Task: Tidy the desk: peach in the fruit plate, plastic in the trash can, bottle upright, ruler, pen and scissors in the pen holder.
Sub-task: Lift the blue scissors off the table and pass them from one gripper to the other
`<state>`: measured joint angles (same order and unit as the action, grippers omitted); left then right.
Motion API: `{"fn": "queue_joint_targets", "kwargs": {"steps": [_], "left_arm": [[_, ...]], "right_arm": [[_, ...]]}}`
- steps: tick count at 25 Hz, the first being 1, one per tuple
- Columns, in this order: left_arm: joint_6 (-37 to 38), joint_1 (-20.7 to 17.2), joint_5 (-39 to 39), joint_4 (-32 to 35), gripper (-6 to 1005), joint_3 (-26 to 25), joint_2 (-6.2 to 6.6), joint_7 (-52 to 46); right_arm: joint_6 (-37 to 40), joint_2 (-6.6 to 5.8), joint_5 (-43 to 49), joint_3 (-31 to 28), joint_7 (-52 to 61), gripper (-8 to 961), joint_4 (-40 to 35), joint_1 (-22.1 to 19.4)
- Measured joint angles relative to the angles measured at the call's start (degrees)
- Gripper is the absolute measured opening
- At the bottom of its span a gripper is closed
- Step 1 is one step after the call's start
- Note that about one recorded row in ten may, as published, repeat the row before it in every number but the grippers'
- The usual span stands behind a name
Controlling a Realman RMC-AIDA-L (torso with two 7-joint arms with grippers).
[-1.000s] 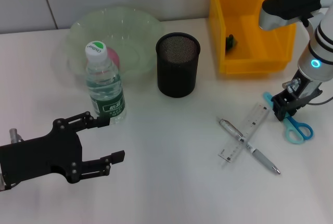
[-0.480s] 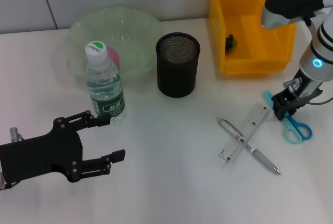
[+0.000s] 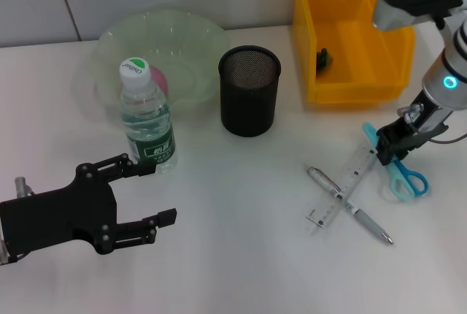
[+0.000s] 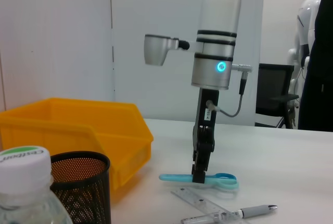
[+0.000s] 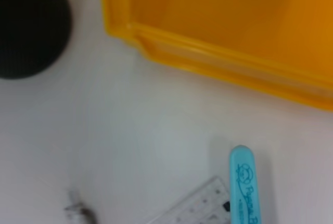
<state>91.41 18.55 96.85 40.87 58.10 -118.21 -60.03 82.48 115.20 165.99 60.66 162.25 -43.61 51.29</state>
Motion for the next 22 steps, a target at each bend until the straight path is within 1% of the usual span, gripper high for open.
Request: {"fn": "queue_joint_targets", "kwargs": {"steps": [1,2,5,7,8,11,12,14,16,17,18,22], "left_arm": [[0.01,0.01,0.0,0.01,685,0.0,0.0,0.0],[0.01,0.0,0.0,0.08,685,0.0,0.0,0.0],[0.01,0.0,0.0,0.15,684,0.0,0.0,0.0],[0.01,-0.01,0.01,0.35,683,0.0,0.0,0.0],[0.01,-0.01,0.01,0.35,683,0.0,0.0,0.0],[0.0,0.02,0.01,0.53,682,0.0,0.0,-0.01],[0.0,0.05,0.01,0.56,682,0.0,0.0,-0.04],[0.0,0.08,0.01,0.59,681,0.0,0.0,-0.07],[0.0,0.15,0.01,0.65,680,0.0,0.0,-0.16],[0.0,0.17,0.01,0.67,680,0.0,0.0,-0.2],[0.0,0.22,0.01,0.68,679,0.0,0.0,-0.22],[0.0,0.37,0.01,0.7,678,0.0,0.0,-0.24]], "right_arm": [[0.86,0.07,-0.53,-0.93,-0.45,226,-1.04,-0.35],[2.96,0.14,-2.65,-2.41,-1.17,227,-3.69,-1.39],[4.6,0.08,-5.34,-3.07,-1.56,228,-5.8,-2.49],[6.72,-0.23,-10.62,-4.84,-2.84,229,-7.96,-4.35],[6.72,-0.23,-10.62,-4.84,-2.84,229,-7.96,-4.35],[8.03,-0.33,-15.22,-7.52,-4.93,231,-8.67,-6.02],[8.48,-0.34,-18.13,-9.36,-6.54,231,-8.73,-7.2],[8.58,-0.34,-19.48,-10.16,-7.32,232,-8.74,-7.75],[8.73,-0.36,-22.95,-11.58,-8.94,233,-8.65,-9.01],[8.79,-0.41,-26.14,-12.61,-10.34,234,-8.48,-10.13],[8.79,-0.41,-26.14,-12.61,-10.34,234,-8.48,-10.13],[9.04,-0.44,-33.02,-13.6,-13.05,236,-7.71,-12.28]]}}
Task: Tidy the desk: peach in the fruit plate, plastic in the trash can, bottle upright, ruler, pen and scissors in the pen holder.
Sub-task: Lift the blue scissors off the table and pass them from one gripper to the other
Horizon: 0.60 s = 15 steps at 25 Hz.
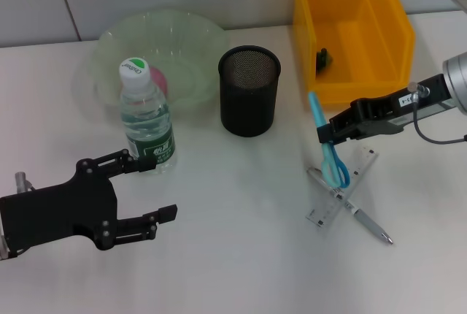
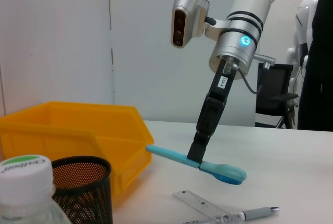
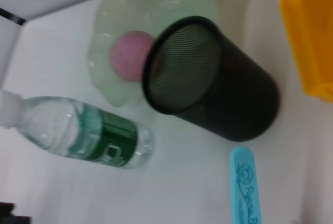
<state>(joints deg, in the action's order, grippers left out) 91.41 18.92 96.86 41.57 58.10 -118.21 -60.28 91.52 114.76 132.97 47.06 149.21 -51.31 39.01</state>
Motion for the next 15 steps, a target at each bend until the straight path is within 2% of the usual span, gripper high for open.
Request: {"fn": "queue_joint_targets", "kwargs": {"steps": [9,15], "left_arm": [[-0.02,0.05,0.04,0.01,675,0.0,0.0,-0.02],[-0.18,0.19,0.21,0.09,673,0.0,0.0,-0.44]], "right_arm": [[-0.05,-0.04,-9.27,-2.74,-7.49,240,8.5,-0.88],[0.91,-0.1,-20.61,-3.91,-14.62,242,14.67,-4.02]]}}
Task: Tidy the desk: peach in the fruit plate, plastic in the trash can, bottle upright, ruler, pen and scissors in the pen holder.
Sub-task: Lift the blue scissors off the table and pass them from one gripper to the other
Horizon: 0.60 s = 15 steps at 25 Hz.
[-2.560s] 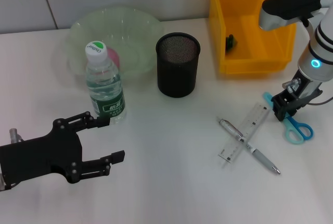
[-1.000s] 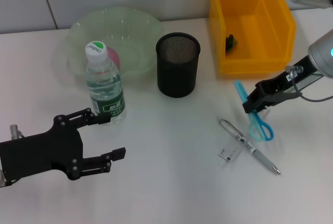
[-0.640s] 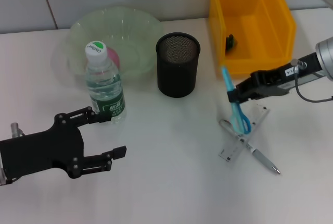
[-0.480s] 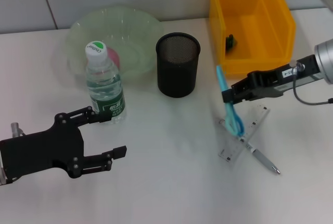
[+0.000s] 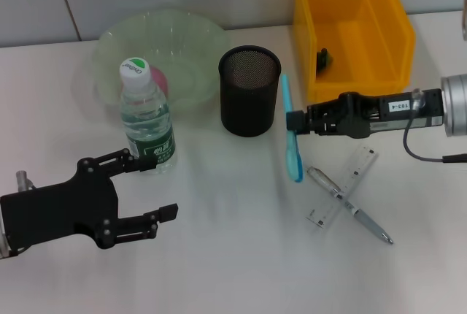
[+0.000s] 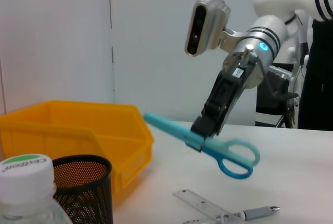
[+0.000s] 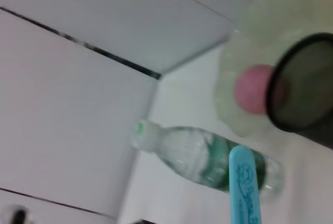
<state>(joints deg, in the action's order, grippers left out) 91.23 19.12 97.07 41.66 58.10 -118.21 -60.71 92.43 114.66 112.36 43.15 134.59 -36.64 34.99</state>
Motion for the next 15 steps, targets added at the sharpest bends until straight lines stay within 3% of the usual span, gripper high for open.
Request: {"fn": "queue_joint_targets", "kwargs": {"steps": [8,15], "left_arm": [[0.03,0.14,0.23,0.09,670,0.0,0.0,-0.26],[-0.16,0.39,0.23,0.13,667,0.0,0.0,-0.29]], "right_arm": [[1.06,0.37,-8.6,-0.04,-6.18,246,6.84,-1.1],[0.56,2.16,-15.78,-0.73,-9.8,249,13.66,-0.03]]}}
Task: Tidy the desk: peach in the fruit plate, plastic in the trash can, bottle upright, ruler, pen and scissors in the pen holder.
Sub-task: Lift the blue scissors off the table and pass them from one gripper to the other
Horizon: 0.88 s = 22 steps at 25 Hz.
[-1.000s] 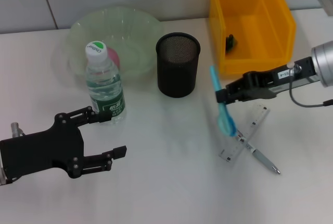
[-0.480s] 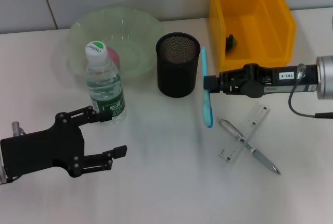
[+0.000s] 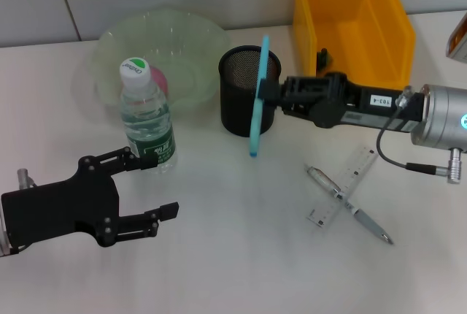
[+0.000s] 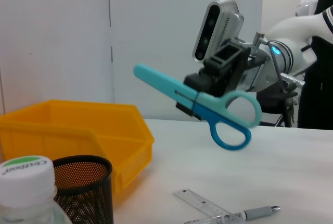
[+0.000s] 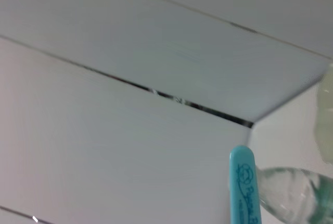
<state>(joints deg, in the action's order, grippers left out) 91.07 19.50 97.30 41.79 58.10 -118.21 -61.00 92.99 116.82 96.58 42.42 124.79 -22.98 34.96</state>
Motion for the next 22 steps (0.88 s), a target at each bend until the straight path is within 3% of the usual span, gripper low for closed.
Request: {"fn": "queue_joint_targets", "kwargs": {"steps": [6,10,15,22], "left_arm": [[-0.02,0.27,-0.01,0.07,665,0.0,0.0,0.0],[-0.09,0.48,-0.08,0.12,664,0.0,0.0,0.0],[-0.11,0.67,-0.16,0.22,662,0.0,0.0,0.0],[-0.11,0.73,-0.33,0.33,659,0.0,-0.07,0.31]], "right_arm": [[-0.12,0.55,-7.31,-0.01,-0.67,252,4.7,-0.48],[0.03,1.83,-14.43,0.02,-2.29,254,10.14,-0.73],[0.59,2.55,-20.09,0.03,-3.58,256,16.49,-0.58],[0.17,2.78,-24.04,0.08,-7.61,259,20.81,-0.3]]}}
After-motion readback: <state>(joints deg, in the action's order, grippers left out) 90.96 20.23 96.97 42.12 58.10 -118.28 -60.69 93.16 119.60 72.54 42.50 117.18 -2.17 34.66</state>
